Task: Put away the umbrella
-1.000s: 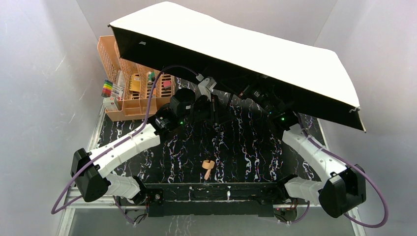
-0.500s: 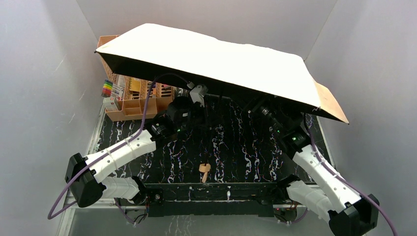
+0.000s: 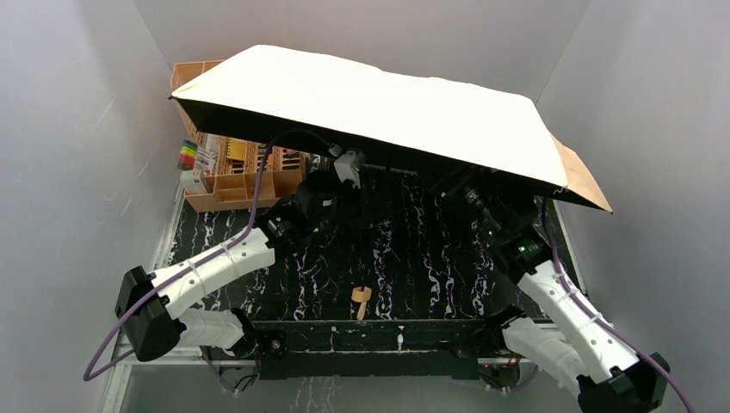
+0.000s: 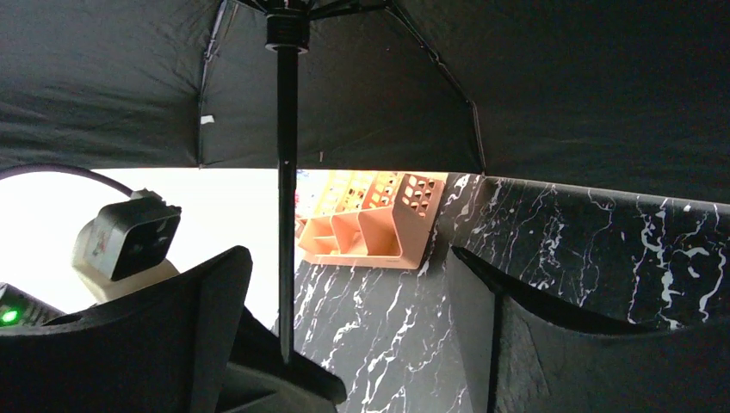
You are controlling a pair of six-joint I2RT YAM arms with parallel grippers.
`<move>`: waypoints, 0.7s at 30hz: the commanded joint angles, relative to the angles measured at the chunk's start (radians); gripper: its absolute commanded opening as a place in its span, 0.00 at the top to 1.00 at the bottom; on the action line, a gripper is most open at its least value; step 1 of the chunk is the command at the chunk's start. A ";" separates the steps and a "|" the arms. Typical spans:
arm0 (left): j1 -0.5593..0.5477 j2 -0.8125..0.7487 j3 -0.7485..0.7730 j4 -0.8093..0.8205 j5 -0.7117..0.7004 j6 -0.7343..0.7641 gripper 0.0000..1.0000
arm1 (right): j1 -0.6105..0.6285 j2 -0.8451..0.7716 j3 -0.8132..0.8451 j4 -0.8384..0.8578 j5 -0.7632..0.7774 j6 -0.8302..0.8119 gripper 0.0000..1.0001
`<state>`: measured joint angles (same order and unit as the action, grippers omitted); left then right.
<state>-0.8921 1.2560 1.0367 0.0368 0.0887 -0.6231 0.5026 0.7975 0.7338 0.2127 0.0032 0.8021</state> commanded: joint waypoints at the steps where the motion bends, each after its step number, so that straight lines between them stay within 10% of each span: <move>1: -0.001 -0.003 0.004 0.017 -0.015 -0.008 1.00 | 0.008 0.069 0.080 0.146 0.008 -0.048 0.09; 21: -0.001 -0.010 0.007 0.002 0.012 -0.003 1.00 | 0.031 0.165 0.217 0.024 0.071 -0.344 0.01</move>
<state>-0.8921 1.2572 1.0367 0.0399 0.0940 -0.6220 0.5369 0.9749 0.8742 0.2634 0.0593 0.5560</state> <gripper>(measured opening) 0.087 0.983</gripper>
